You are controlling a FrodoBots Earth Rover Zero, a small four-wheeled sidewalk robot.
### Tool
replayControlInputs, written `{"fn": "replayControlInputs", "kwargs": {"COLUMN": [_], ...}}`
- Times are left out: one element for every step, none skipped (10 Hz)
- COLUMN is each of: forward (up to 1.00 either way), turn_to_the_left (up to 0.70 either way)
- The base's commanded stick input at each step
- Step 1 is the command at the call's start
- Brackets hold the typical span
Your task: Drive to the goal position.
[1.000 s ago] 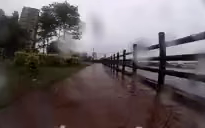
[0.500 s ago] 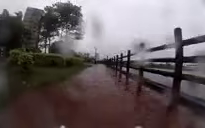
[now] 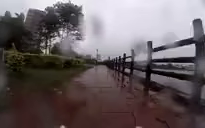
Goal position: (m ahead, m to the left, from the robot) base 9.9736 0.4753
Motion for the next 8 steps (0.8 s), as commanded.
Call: {"fn": "replayControlInputs", "kwargs": {"forward": [1.0,1.0,1.0,1.0,1.0,1.0,1.0,1.0], "turn_to_the_left": [0.0,0.0,0.0,0.0,0.0,0.0,0.0,0.0]}}
